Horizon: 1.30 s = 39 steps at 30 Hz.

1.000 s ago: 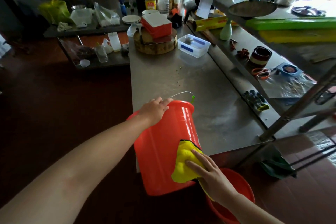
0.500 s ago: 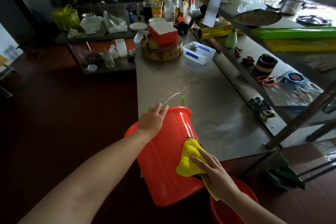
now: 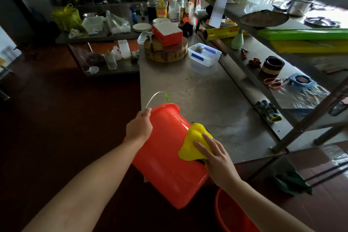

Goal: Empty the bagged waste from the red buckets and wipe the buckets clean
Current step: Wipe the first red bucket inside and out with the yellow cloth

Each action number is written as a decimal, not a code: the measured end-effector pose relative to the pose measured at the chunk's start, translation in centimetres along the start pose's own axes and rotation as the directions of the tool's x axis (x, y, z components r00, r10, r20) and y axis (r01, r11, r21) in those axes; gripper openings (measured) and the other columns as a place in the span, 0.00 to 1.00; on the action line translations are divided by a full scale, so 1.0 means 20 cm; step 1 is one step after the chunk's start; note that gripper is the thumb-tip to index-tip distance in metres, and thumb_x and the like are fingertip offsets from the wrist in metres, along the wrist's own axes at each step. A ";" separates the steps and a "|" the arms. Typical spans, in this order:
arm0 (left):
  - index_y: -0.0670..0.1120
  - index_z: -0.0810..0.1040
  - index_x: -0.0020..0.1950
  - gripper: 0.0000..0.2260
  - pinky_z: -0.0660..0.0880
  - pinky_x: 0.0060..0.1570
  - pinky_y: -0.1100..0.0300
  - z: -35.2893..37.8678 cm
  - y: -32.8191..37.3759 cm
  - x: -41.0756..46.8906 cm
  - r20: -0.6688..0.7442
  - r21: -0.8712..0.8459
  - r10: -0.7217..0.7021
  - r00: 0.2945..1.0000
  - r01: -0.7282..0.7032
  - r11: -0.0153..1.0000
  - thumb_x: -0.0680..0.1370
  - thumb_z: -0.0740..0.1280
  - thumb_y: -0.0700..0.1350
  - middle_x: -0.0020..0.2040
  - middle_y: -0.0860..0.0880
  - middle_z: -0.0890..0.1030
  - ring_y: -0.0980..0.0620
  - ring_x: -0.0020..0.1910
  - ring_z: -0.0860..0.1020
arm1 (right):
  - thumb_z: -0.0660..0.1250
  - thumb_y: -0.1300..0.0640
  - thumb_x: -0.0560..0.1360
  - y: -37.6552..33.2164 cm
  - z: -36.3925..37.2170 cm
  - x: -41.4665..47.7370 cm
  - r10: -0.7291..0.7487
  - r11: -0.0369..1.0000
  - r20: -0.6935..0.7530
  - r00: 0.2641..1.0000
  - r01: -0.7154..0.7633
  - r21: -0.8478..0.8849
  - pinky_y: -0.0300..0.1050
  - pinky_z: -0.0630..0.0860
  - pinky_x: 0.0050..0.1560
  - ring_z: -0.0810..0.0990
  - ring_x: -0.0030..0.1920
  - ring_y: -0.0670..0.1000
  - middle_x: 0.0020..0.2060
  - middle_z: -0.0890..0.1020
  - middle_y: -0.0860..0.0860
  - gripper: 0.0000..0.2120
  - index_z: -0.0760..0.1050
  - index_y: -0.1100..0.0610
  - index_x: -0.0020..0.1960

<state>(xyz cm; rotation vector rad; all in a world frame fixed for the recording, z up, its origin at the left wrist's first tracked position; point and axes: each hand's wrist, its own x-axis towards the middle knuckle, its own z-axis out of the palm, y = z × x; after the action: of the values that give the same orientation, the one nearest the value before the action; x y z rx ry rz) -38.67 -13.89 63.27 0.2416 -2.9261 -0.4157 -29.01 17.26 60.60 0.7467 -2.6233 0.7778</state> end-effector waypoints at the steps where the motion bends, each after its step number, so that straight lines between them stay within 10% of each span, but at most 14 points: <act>1: 0.54 0.67 0.70 0.18 0.75 0.47 0.47 0.00 -0.03 0.01 -0.018 -0.021 -0.043 0.999 0.043 0.999 0.81 0.54 0.42 0.59 0.43 0.77 0.34 0.49 0.81 | 0.77 0.62 0.72 0.00 -0.02 0.04 -0.001 1.000 -0.019 1.000 0.001 -0.010 0.68 0.77 0.58 0.72 0.69 0.67 0.75 0.68 0.57 0.35 0.69 0.44 0.74; 9: 0.52 0.70 0.72 0.18 0.74 0.54 0.45 0.03 -0.20 -0.02 0.039 -0.259 -0.432 0.901 0.427 0.866 0.85 0.50 0.48 0.59 0.40 0.81 0.36 0.58 0.79 | 0.64 0.58 0.78 -0.06 -0.24 0.44 -0.046 0.997 -0.127 0.991 0.038 -0.065 0.67 0.73 0.63 0.68 0.72 0.66 0.78 0.64 0.55 0.27 0.66 0.42 0.75; 18: 0.39 0.75 0.68 0.17 0.70 0.65 0.46 0.32 -0.23 -0.27 0.297 -0.474 -0.558 0.775 0.627 0.618 0.86 0.52 0.43 0.65 0.34 0.77 0.35 0.66 0.74 | 0.69 0.61 0.79 -0.17 -0.17 0.56 0.019 0.999 -0.085 0.996 -0.022 -0.030 0.67 0.73 0.64 0.67 0.73 0.66 0.78 0.64 0.54 0.27 0.71 0.45 0.75; 24: 0.50 0.54 0.83 0.25 0.61 0.74 0.43 0.35 -0.21 -0.27 0.504 -0.342 -0.478 0.719 0.675 0.654 0.87 0.48 0.56 0.80 0.38 0.58 0.34 0.75 0.61 | 0.68 0.59 0.79 -0.31 0.07 0.56 -0.062 0.997 -0.034 0.998 0.060 -0.056 0.67 0.70 0.67 0.64 0.75 0.63 0.79 0.63 0.52 0.31 0.63 0.40 0.77; 29: 0.47 0.63 0.80 0.24 0.67 0.73 0.45 0.35 -0.23 -0.32 0.514 -0.644 -0.358 0.779 0.626 0.439 0.86 0.50 0.56 0.77 0.44 0.68 0.42 0.75 0.68 | 0.70 0.61 0.78 -0.30 0.23 0.53 0.080 0.995 0.042 0.996 -0.078 -0.060 0.70 0.69 0.66 0.66 0.74 0.65 0.79 0.63 0.53 0.31 0.66 0.42 0.76; 35: 0.48 0.56 0.82 0.23 0.62 0.75 0.46 0.28 -0.31 -0.31 0.328 -0.579 -0.357 0.875 0.485 0.655 0.87 0.49 0.50 0.79 0.42 0.64 0.43 0.77 0.64 | 0.67 0.61 0.78 -0.36 0.34 0.59 0.095 0.990 0.143 0.985 -0.078 -0.119 0.69 0.69 0.65 0.67 0.73 0.65 0.79 0.63 0.53 0.30 0.67 0.42 0.76; 39: 0.54 0.72 0.73 0.23 0.70 0.69 0.43 0.18 -0.25 -0.25 0.333 -0.685 -0.257 0.907 0.420 0.596 0.86 0.46 0.58 0.67 0.47 0.78 0.47 0.67 0.75 | 0.67 0.59 0.80 -0.34 0.34 0.66 0.157 0.980 0.177 0.972 -0.130 -0.153 0.67 0.67 0.68 0.66 0.74 0.64 0.80 0.61 0.51 0.29 0.66 0.41 0.77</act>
<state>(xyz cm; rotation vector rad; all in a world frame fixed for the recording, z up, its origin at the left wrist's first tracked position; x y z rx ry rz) -33.79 -16.84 57.64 0.6639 -2.5642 -1.7399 -36.93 3.29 63.38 0.6238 -2.8939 0.5759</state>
